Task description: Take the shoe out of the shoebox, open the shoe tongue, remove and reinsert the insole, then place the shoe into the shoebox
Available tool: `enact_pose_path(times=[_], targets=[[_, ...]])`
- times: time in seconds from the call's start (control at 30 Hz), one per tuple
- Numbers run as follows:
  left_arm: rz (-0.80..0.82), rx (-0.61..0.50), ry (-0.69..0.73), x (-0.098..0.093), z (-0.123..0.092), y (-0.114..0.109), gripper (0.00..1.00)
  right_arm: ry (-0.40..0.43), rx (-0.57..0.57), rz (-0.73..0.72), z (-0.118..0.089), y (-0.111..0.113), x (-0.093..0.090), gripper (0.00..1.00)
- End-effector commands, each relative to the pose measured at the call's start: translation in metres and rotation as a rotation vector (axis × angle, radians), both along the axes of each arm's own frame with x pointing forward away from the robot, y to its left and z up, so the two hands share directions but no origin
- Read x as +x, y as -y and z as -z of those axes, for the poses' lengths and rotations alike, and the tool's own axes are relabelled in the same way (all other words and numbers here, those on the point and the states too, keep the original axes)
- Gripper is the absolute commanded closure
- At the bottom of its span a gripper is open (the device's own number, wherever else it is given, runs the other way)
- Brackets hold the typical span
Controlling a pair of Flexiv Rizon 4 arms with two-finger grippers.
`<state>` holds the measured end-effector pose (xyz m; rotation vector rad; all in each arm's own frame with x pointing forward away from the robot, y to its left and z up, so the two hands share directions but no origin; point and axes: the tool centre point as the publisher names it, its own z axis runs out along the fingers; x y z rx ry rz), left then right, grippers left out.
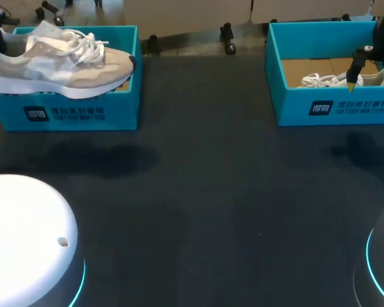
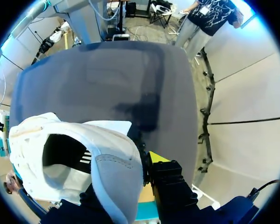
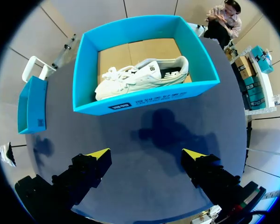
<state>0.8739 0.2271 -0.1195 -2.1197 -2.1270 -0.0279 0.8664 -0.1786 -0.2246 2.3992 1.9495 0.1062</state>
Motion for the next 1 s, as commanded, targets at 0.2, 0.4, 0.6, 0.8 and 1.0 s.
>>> enact_pose_path(times=[0.2, 0.4, 0.6, 0.8, 1.0], targets=[[0.025, -0.028, 0.209, -0.024, 0.004, 0.01, 1.0, 0.001, 0.001, 0.0, 0.0, 0.0, 0.0, 0.0], [0.06, -0.03, 0.185, -0.065, 0.017, 0.043, 1.0, 0.001, 0.001, 0.0, 0.0, 0.0, 0.0, 0.0], [0.098, -0.026, 0.17, -0.096, 0.029, 0.073, 1.0, 0.001, 0.001, 0.0, 0.0, 0.0, 0.0, 0.0], [0.104, -0.017, 0.144, -0.121, 0.044, 0.103, 1.0, 0.001, 0.001, 0.0, 0.0, 0.0, 0.0, 0.0], [0.097, -0.018, 0.093, -0.144, 0.056, 0.128, 1.0, 0.001, 0.001, 0.0, 0.0, 0.0, 0.0, 0.0]])
